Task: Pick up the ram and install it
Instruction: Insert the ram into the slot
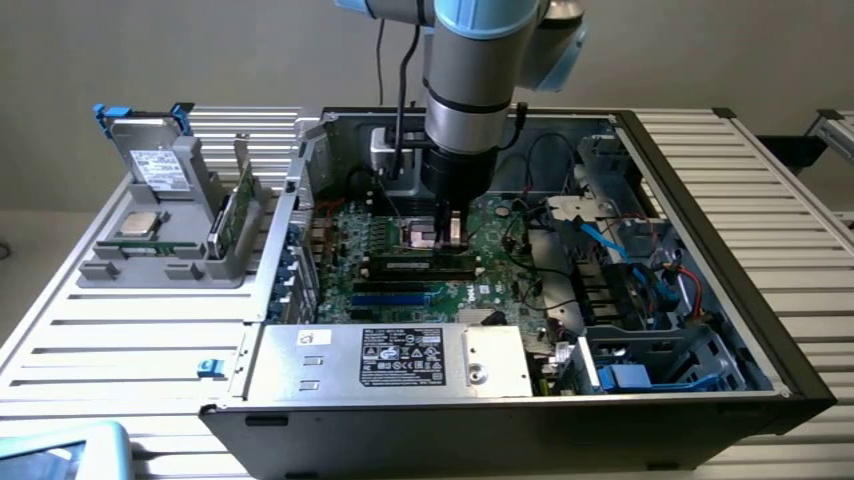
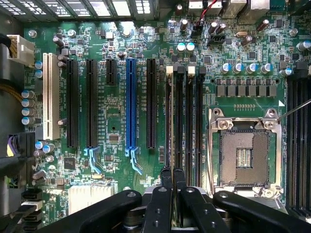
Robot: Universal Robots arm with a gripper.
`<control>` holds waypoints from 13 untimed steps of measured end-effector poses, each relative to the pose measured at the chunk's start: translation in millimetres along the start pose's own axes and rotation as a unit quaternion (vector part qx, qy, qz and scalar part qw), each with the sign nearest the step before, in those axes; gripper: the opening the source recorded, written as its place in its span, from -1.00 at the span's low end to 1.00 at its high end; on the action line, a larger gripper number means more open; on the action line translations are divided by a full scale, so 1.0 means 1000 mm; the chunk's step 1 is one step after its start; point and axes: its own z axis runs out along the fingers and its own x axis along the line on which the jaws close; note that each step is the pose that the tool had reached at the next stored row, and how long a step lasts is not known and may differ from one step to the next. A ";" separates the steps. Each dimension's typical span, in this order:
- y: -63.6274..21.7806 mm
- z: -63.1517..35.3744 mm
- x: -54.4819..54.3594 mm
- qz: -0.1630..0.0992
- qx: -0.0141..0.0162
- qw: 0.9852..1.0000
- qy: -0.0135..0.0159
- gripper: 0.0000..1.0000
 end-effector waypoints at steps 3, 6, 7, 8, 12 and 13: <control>0.0000 0.0003 0.000 0.000 0.000 1.000 0.000 -0.74; 0.0000 0.0005 0.000 0.000 0.000 1.000 0.000 -0.74; 0.0000 0.0006 0.000 0.000 0.000 1.000 0.000 -0.74; 0.0001 0.0007 0.000 0.000 0.000 1.000 0.000 -0.74; 0.0000 0.0007 0.000 0.000 0.000 1.000 0.000 -0.74; 0.0000 0.0007 0.000 0.000 0.000 1.000 0.000 -0.74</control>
